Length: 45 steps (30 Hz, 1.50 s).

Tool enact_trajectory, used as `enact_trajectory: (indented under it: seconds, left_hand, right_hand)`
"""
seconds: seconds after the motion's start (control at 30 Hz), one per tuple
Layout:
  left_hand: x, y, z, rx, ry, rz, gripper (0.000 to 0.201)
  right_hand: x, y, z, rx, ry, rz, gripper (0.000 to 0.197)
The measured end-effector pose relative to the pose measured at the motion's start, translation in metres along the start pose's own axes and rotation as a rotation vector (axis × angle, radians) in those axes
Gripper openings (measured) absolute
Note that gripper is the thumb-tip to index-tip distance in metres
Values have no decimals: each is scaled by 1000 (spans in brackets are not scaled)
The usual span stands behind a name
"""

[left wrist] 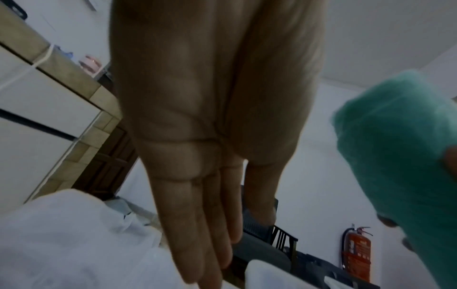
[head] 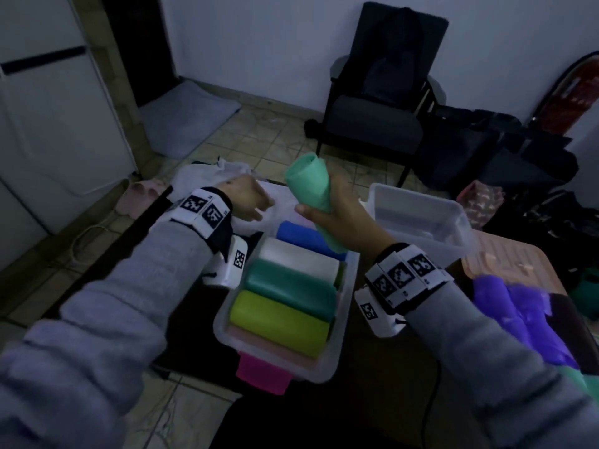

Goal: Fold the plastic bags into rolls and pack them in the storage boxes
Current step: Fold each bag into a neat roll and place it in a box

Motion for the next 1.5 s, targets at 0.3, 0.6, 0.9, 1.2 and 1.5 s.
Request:
enact_trajectory:
  seconds: [0.3, 0.6, 0.9, 1.2, 1.5]
  left_hand:
    - [-12, -19, -14, 180, 270, -200, 65]
    - [-24, -23, -22, 196, 311, -336, 54]
    - [-30, -33, -26, 176, 135, -278, 43]
    - [-32, -38, -21, 181, -37, -244, 37]
    - [-34, -38, -16, 170, -227, -249, 30]
  right_hand:
    - [-44, -19, 26, -84, 231, -414, 69]
    - [-57, -21, 26, -50, 366, -602, 74]
    - [-70, -14, 30, -56, 519, -671, 67]
    - [-54, 26, 41, -168, 521, -598, 78]
    - [-68, 42, 44, -111, 634, -451, 100]
Point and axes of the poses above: each hand's wrist, its own y-axis away from the middle knuckle, its own x-axis out of the back of the hand, z = x × y, the point moved 6 cm from there along -y, towards the middle knuckle, and after that the axes turned 10 degrees about y, right-handed, at the moved point
